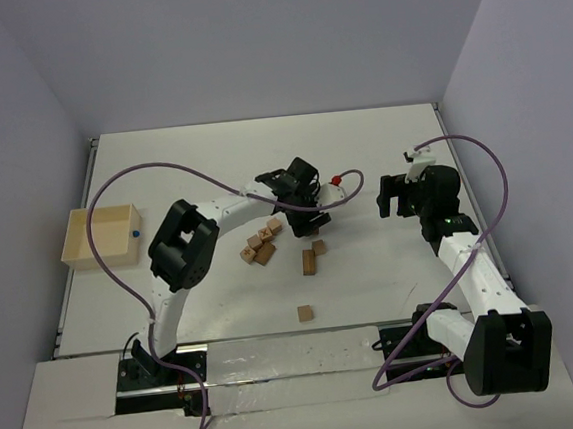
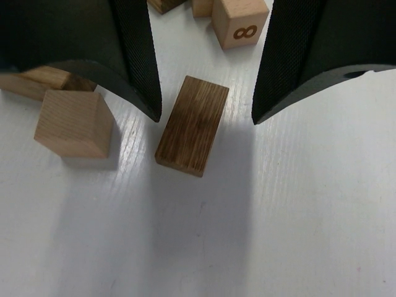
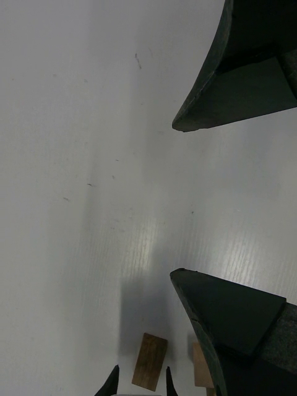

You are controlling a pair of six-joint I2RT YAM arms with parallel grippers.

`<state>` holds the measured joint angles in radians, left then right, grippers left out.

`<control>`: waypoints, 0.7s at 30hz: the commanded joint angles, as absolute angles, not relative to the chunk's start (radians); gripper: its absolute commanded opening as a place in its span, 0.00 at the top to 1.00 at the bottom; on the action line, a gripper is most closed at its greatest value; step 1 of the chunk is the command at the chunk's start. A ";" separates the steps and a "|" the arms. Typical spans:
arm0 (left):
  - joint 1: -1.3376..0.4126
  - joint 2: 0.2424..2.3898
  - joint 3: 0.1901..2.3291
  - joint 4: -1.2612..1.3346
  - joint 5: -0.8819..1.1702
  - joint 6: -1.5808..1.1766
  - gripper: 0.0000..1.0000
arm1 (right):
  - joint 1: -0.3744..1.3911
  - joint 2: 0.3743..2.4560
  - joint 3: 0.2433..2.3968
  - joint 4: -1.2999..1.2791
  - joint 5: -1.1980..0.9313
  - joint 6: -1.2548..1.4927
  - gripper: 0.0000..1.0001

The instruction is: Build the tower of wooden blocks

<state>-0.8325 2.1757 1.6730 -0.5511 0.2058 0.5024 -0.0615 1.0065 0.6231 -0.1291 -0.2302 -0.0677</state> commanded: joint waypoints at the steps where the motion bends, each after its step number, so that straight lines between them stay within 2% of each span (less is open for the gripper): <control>1: -0.841 2.199 1.723 -0.522 0.247 0.484 0.37 | -0.069 1.006 0.677 -0.123 -0.233 -0.061 0.00; 9: -0.841 2.198 1.648 -0.488 0.184 0.474 0.54 | -0.071 1.009 0.676 -0.123 -0.235 -0.063 0.00; 13: -0.834 2.153 1.562 -0.478 0.161 0.475 0.77 | -0.070 1.007 0.676 -0.121 -0.233 -0.064 0.00; 15: -0.819 2.123 1.507 -0.471 0.151 0.457 0.97 | -0.069 1.006 0.675 -0.122 -0.233 -0.065 0.00; 16: -0.811 2.112 1.476 -0.463 0.132 0.445 1.00 | -0.069 1.006 0.675 -0.122 -0.234 -0.066 0.00; 21: -0.736 2.040 1.358 -0.437 0.066 0.353 1.00 | -0.070 1.003 0.675 -0.120 -0.239 -0.064 0.00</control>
